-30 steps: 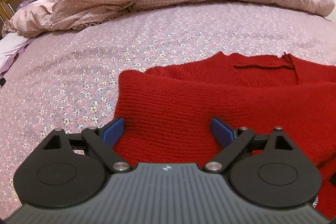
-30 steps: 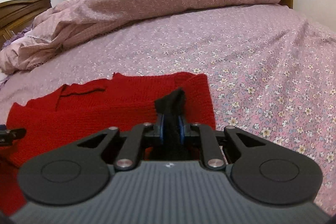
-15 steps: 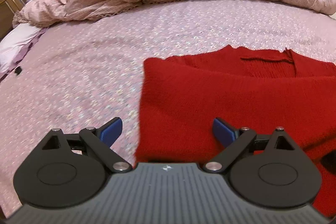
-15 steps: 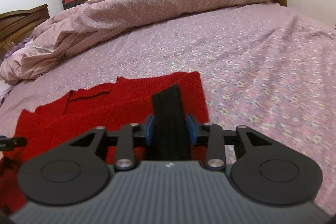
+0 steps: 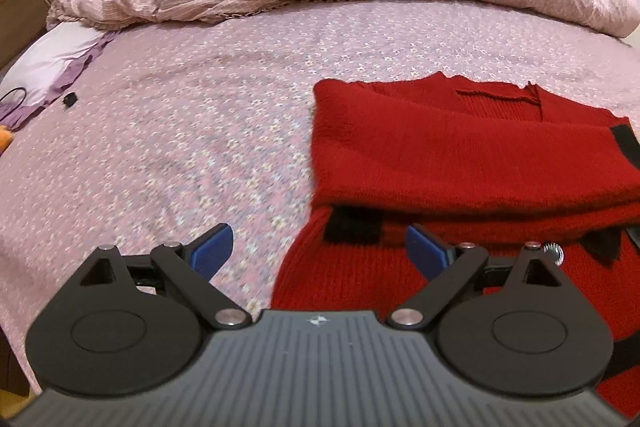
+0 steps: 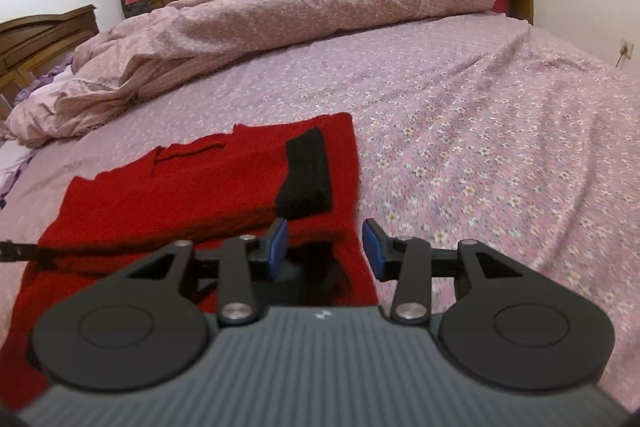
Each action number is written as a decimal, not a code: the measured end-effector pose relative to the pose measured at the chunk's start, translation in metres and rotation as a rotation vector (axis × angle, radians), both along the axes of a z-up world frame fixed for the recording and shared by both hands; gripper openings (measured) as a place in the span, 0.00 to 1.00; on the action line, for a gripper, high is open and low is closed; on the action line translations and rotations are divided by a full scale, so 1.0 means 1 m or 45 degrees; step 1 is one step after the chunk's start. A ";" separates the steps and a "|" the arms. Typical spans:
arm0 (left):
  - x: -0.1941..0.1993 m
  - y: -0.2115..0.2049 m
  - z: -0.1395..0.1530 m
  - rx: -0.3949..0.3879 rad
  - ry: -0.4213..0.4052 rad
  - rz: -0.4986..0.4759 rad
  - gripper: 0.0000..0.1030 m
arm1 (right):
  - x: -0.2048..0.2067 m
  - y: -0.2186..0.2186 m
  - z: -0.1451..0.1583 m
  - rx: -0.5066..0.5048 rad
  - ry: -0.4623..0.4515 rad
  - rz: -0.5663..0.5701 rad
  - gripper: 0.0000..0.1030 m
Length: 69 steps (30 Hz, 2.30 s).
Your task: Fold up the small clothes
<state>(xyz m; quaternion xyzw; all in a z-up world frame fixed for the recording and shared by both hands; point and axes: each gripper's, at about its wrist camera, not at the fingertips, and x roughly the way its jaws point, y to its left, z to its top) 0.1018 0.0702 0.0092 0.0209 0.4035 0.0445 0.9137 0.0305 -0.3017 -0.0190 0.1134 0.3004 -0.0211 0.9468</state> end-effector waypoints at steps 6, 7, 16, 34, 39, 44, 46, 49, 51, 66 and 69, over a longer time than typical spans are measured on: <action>-0.032 0.010 0.007 -0.011 -0.006 0.022 0.93 | -0.027 0.006 0.008 -0.021 -0.011 0.024 0.47; -0.038 0.012 0.006 -0.019 -0.005 0.028 0.93 | -0.030 0.008 0.009 -0.027 -0.009 0.026 0.47; -0.090 0.032 -0.001 -0.075 0.013 0.099 0.93 | -0.060 0.014 0.007 -0.070 0.063 0.014 0.48; -0.128 0.050 -0.033 -0.112 0.091 0.058 0.93 | -0.105 0.001 -0.027 -0.054 0.257 0.034 0.50; -0.130 0.052 -0.040 -0.181 0.126 0.021 0.93 | -0.107 0.002 -0.027 -0.054 0.248 0.066 0.51; -0.138 0.044 -0.044 -0.180 0.143 -0.063 0.91 | -0.107 0.001 -0.027 -0.029 0.251 0.104 0.53; -0.141 0.041 -0.046 -0.155 0.139 -0.084 0.91 | -0.109 0.000 -0.027 0.003 0.256 0.126 0.53; -0.148 0.037 -0.047 -0.123 0.131 -0.114 0.91 | -0.113 -0.003 -0.027 0.093 0.264 0.161 0.53; -0.155 0.035 -0.045 -0.132 0.120 -0.148 0.89 | -0.117 -0.005 -0.029 0.184 0.273 0.202 0.53; -0.156 0.024 -0.040 -0.191 0.136 -0.335 0.56 | -0.119 0.013 -0.037 0.087 0.303 0.278 0.53; -0.157 0.013 -0.045 -0.166 0.156 -0.352 0.56 | -0.117 0.014 -0.037 0.072 0.317 0.286 0.53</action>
